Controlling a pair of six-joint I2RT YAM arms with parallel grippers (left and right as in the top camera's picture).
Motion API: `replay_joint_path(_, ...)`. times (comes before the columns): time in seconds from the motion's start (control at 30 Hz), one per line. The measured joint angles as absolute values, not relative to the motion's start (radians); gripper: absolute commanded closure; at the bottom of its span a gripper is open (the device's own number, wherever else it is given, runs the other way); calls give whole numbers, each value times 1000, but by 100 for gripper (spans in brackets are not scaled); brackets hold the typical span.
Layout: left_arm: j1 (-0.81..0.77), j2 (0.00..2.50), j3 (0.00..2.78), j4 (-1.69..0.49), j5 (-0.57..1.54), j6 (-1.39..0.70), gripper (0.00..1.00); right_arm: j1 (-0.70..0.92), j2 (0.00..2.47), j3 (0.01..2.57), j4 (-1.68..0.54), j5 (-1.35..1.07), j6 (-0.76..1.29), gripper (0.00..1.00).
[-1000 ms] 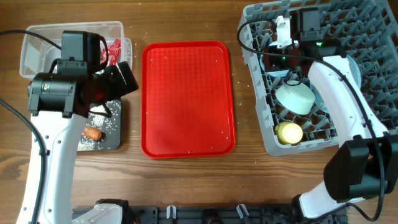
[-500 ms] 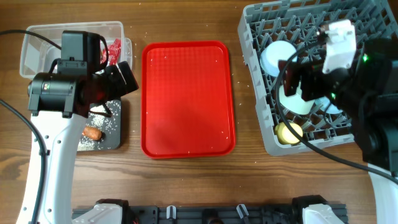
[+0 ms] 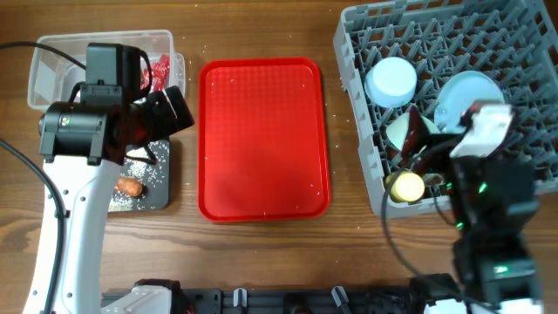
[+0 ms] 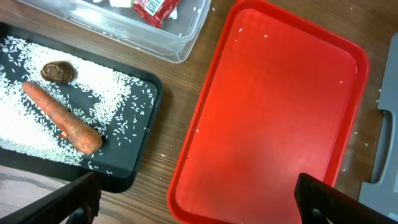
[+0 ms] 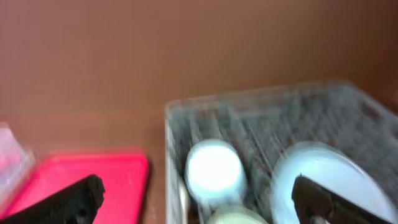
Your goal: Sort waste into correct bins and load items into the dishwasher rack
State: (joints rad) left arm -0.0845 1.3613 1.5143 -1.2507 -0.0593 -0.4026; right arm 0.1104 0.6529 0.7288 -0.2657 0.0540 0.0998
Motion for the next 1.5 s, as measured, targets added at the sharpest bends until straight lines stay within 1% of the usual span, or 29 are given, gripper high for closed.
replay_joint_path(0.13, -84, 1361, 1514, -1250, -59, -402, 0, 110, 470, 373, -53, 6, 134, 0)
replay_joint_path(0.2, -84, 1361, 1514, -1251, -59, -403, 0, 110, 354, 253, -25, -2, 160, 0)
replay_joint_path(0.33, -84, 1361, 1514, -1251, -59, -403, 0, 110, 182, 135, -18, -7, 186, 0)
replay_joint_path(0.53, -84, 1361, 1514, -1250, -59, -403, 0, 110, 70, 59, -17, -8, 177, 0)
replay_joint_path(0.63, -84, 1361, 1514, -1250, -59, -403, 0, 110, 21, 15, -3, -11, 230, 0)
replay_joint_path(0.77, -84, 1361, 1514, -1250, -59, -402, 0, 110, 20, 8, -1, -12, 295, 0)
replay_joint_path(1.27, -85, 1358, 1514, -1250, -60, -402, 0, 110, 20, 8, -1, -12, 311, 0)
replay_joint_path(1.33, -84, 1326, 1514, -1249, -71, -402, 0, 110, 20, 8, 0, -12, 311, 1)
replay_joint_path(1.4, -84, 1224, 1497, -1201, -73, -403, 0, 110, 20, 8, 1, -12, 311, 0)
replay_joint_path(1.5, -84, 964, 1342, -958, -54, -403, 0, 110, 17, 8, 2, -12, 314, 0)
